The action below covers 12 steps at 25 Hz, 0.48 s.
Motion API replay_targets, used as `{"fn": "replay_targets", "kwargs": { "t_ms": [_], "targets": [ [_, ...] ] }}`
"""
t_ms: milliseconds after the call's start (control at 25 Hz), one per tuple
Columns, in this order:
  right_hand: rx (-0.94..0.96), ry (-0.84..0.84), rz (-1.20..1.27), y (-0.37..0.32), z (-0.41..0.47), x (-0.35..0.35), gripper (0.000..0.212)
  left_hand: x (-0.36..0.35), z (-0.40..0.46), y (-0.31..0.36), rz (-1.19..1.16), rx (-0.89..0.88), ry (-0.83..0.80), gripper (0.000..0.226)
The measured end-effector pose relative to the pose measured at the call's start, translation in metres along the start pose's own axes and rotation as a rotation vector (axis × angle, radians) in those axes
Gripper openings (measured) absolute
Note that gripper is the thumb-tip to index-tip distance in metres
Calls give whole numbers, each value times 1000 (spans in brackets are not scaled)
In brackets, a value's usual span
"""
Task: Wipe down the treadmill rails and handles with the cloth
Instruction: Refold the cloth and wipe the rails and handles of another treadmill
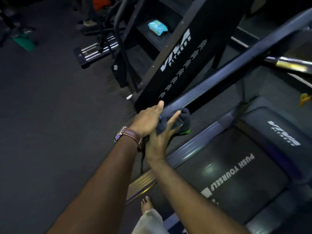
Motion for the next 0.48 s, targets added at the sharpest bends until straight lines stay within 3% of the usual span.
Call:
{"fn": "replay_targets", "kwargs": {
  "t_ms": [80, 160, 280, 360, 480],
  "targets": [
    [-120, 211, 226, 6, 18, 4, 69, 6, 6, -16, -59, -48, -79, 59],
    [-240, 305, 335, 15, 16, 1, 69, 8, 12, -25, -5, -125, -116, 51],
    [-12, 347, 123, -7, 4, -8, 59, 3, 18, -26, 228, -168, -106, 38],
    [77, 376, 126, -9, 19, -1, 56, 0, 21, -27, 295, -190, -100, 39],
    [-164, 403, 280, -6, 32, 5, 50, 2, 19, -27, 326, -225, -91, 41]
  ]
}}
Point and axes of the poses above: each hand's wrist, its own z-axis towards the middle knuckle, its own x-axis out of the back of the hand, y = z × x, the point moved 2 cm from there along z, towards the middle knuckle, and after that the axes turned 5 degrees about -x, right-handed, at the moved point
